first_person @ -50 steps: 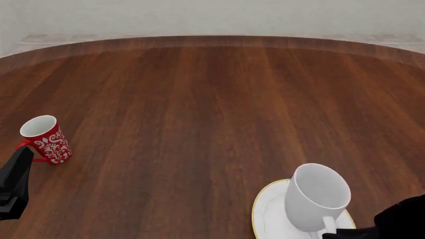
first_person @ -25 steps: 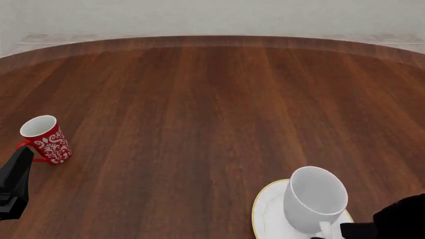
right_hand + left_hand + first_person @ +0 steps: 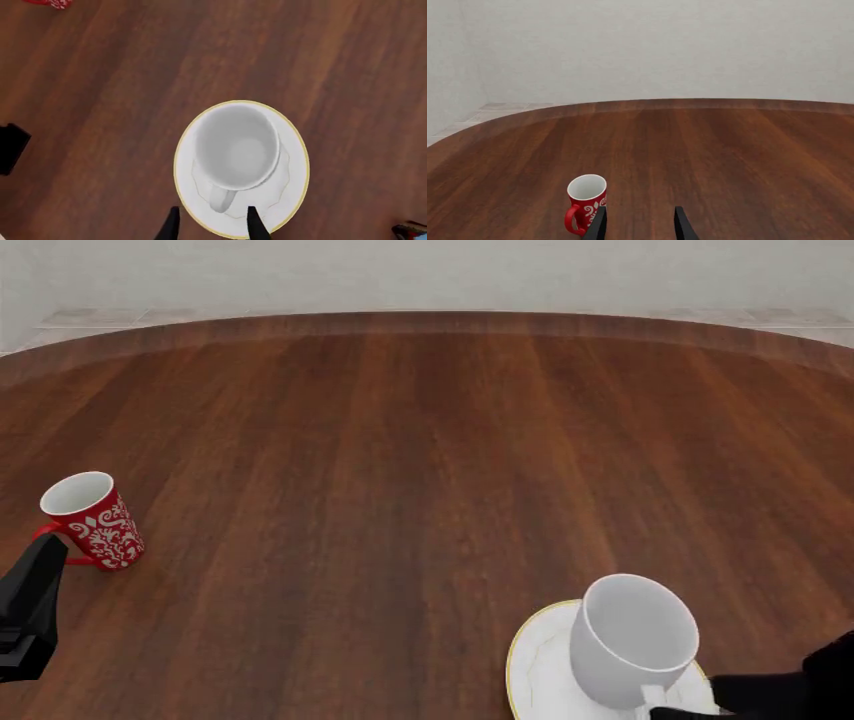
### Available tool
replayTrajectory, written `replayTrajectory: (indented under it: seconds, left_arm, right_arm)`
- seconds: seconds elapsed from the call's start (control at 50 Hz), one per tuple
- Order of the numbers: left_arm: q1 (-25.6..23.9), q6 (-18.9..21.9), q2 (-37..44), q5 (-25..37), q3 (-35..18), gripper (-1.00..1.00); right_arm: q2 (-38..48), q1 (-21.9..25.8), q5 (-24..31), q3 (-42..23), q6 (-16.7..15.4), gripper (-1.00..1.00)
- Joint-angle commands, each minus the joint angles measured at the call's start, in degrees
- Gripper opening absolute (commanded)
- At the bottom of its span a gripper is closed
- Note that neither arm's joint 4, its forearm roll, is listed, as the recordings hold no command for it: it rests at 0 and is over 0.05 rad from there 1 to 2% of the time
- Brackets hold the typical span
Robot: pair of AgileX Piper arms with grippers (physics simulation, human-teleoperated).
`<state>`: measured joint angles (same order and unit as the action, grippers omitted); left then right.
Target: Put the white mug on the plate.
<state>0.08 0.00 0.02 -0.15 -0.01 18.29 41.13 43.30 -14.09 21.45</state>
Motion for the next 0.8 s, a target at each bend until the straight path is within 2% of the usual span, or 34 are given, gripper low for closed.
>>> replayTrajectory:
  seconds: [0.02, 0.3, 0.48, 0.8]
  left_arm:
    - [0.00, 0.00, 0.00, 0.01, 0.00, 1.00]
    - [0.00, 0.00, 0.00, 0.00, 0.00, 1.00]
    - [0.00, 0.01, 0.00, 0.01, 0.00, 1.00]
    - [0.00, 0.00, 0.00, 0.02, 0.00, 1.00]
  right_arm:
    - [-4.21, 0.04, 7.83, -5.14, -1.14, 1.00]
    - [-8.86, 0.04, 15.48, -11.08, -1.70, 1.00]
    - [-11.67, -0.48, 21.58, -18.27, -2.38, 1.00]
    - [-13.43, -2.26, 26.57, -29.09, -2.81, 1.00]
